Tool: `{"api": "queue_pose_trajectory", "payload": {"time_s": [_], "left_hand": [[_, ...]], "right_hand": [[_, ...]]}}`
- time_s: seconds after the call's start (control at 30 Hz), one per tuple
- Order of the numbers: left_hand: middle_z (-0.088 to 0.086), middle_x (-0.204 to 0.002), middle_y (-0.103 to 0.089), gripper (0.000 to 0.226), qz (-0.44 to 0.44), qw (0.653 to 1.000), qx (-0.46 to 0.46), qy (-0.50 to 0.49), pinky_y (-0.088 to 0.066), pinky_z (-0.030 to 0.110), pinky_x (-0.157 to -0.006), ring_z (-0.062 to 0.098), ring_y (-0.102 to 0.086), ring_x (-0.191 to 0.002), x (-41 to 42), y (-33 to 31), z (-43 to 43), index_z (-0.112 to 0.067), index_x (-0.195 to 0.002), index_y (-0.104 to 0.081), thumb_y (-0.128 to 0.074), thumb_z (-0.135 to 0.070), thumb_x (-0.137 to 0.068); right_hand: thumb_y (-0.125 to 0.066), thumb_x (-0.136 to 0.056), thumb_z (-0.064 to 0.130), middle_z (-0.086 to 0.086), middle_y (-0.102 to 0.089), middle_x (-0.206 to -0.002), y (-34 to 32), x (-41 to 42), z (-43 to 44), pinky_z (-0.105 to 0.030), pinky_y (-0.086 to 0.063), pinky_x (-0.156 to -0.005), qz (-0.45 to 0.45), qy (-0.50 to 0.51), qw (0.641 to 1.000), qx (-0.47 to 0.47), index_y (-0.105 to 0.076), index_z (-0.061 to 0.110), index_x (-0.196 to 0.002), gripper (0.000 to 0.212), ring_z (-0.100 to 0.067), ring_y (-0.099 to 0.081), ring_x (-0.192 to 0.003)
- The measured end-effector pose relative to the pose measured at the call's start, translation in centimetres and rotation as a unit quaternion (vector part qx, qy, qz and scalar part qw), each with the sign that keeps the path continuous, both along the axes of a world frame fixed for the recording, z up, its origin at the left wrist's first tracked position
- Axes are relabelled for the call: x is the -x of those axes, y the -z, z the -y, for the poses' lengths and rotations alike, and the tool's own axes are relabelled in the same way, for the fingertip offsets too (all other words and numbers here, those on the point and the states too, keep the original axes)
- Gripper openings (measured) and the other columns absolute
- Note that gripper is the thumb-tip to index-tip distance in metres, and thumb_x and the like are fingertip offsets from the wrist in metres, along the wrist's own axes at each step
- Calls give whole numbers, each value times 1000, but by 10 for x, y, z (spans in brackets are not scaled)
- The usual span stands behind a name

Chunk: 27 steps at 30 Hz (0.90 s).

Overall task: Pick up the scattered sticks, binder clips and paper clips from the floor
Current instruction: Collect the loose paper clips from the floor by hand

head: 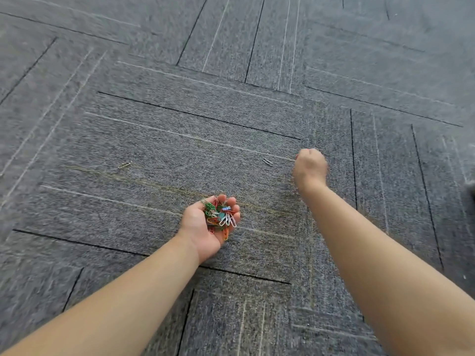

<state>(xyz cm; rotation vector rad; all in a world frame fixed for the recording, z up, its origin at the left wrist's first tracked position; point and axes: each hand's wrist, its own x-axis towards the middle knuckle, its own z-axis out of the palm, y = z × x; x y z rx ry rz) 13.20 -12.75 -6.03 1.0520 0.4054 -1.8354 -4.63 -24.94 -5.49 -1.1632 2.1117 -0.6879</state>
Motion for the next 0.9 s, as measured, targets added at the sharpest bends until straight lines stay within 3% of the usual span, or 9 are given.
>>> {"api": "queue_pose_trajectory", "payload": {"time_s": [0.13, 0.27, 0.4, 0.5, 0.57, 0.63, 0.7, 0.83, 0.9], "left_hand": [[11, -71, -68, 33, 3, 1000, 0, -7, -57, 30, -59, 23, -61, -68, -6, 0, -1, -8, -77, -60, -39, -21, -98], [12, -73, -68, 33, -8, 1000, -6, -5, -56, 30, -58, 24, -60, -69, -9, -3, -3, -7, -77, -60, -39, -21, -97], [13, -73, -67, 34, -18, 1000, -10, -14, -56, 30, -56, 25, -59, -69, -18, -11, -5, -6, -75, -61, -40, -20, -97], [13, -72, -66, 34, -19, 999, -9, -25, -56, 29, -55, 25, -59, -68, -35, -16, -9, -6, -73, -60, -39, -20, -97], [13, -71, -66, 34, -19, 999, -6, -35, -55, 29, -54, 25, -59, -65, -48, -18, -13, -6, -72, -60, -40, -20, -96], [13, -69, -66, 34, -15, 999, -5, -43, -55, 29, -53, 25, -61, -60, -63, -18, -18, -6, -72, -59, -40, -20, -96], [13, -69, -67, 35, -4, 999, -10, -51, -56, 30, -53, 25, -63, -56, -77, -17, -24, -5, -72, -60, -40, -19, -96], [13, -70, -68, 35, 31, 997, -20, -74, -57, 30, -52, 26, -64, -55, -104, -20, -34, -5, -71, -61, -41, -19, -97], [12, -68, -67, 36, 37, 994, -21, -97, -56, 30, -52, 25, -64, -54, -116, -24, -38, -6, -69, -60, -41, -20, -96]], "right_hand": [[-35, -100, 31, -1, -43, -60, 5, -18, 0, -32, -24, -51, -43, -73, 996, 6, -39, 11, -58, 47, -18, -37, -54], [-33, -102, 33, -5, -54, -83, 16, -30, -5, -34, -37, -63, -216, -237, 947, -27, -44, 8, -102, 28, -27, -55, -78], [-32, -102, 23, -16, -65, -102, 20, -35, 0, -37, -43, -65, -305, -294, 904, -62, -39, 5, -109, 20, -34, -62, -93], [-29, -101, 16, -22, -59, -108, 15, -35, 6, -39, -41, -75, -247, -280, 924, -87, -40, 5, -103, 16, -37, -57, -100], [-32, -98, 14, -21, -54, -101, 12, -40, 7, -36, -37, -69, -163, -262, 949, -68, -41, 7, -94, 12, -32, -54, -89], [-33, -99, 19, -14, -52, -81, 11, -59, 5, -34, -39, -56, 40, -198, 978, -44, -42, 10, -86, 17, -23, -48, -65], [-36, -101, 17, -6, -48, -70, 8, -92, -1, -29, -40, -49, 185, -173, 966, -46, -43, 10, -89, 16, -14, -42, -54], [-39, -98, 12, -3, -58, -82, 8, -174, -18, -26, -39, -48, 153, -321, 932, -66, -50, 16, -122, 26, -11, -45, -54], [-42, -97, 12, -10, -67, -89, 9, -211, -26, -30, -43, -47, 36, -426, 904, 1, -64, 6, -109, 25, -17, -52, -55]]}}
